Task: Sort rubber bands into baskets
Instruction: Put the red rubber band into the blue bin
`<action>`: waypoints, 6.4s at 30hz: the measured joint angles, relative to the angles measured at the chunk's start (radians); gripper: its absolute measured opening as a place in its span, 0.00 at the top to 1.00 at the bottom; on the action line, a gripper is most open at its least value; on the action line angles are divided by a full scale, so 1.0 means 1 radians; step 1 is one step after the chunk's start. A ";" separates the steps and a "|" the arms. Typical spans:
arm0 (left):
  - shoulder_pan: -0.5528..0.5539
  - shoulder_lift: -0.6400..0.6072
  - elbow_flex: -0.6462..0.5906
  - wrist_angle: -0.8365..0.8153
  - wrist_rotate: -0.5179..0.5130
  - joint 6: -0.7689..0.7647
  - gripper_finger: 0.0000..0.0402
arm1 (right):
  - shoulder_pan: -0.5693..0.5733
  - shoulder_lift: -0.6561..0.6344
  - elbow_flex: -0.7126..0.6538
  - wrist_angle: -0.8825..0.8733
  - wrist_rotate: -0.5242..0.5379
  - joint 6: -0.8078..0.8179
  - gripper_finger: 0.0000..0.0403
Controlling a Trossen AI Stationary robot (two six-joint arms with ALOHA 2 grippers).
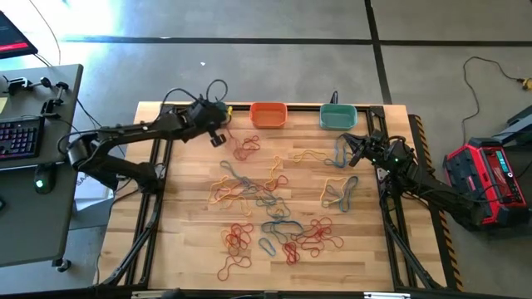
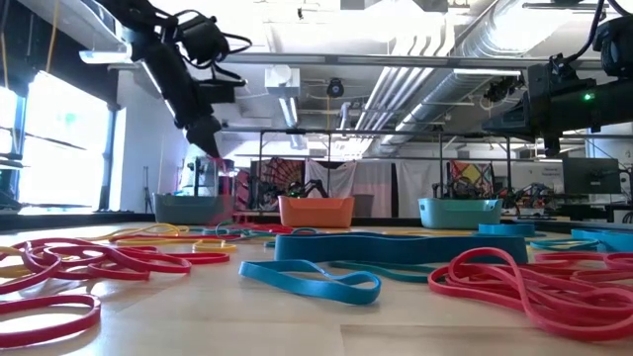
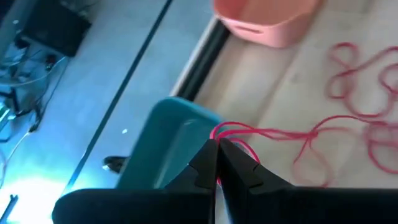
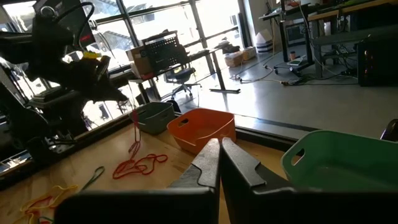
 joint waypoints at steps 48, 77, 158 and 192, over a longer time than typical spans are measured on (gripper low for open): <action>-0.240 0.076 -0.085 0.177 -0.199 -0.120 1.00 | 0.000 0.000 0.000 0.000 0.000 0.000 1.00; -0.267 0.248 -0.191 0.120 0.025 -0.239 1.00 | 0.000 0.000 0.000 0.000 0.000 0.000 1.00; -0.135 -0.064 -0.135 -0.032 0.083 -0.158 1.00 | 0.000 0.000 0.000 0.000 -0.001 0.000 1.00; -0.227 -0.238 -0.052 0.104 -0.299 0.250 1.00 | 0.000 0.000 0.000 0.000 -0.001 0.000 1.00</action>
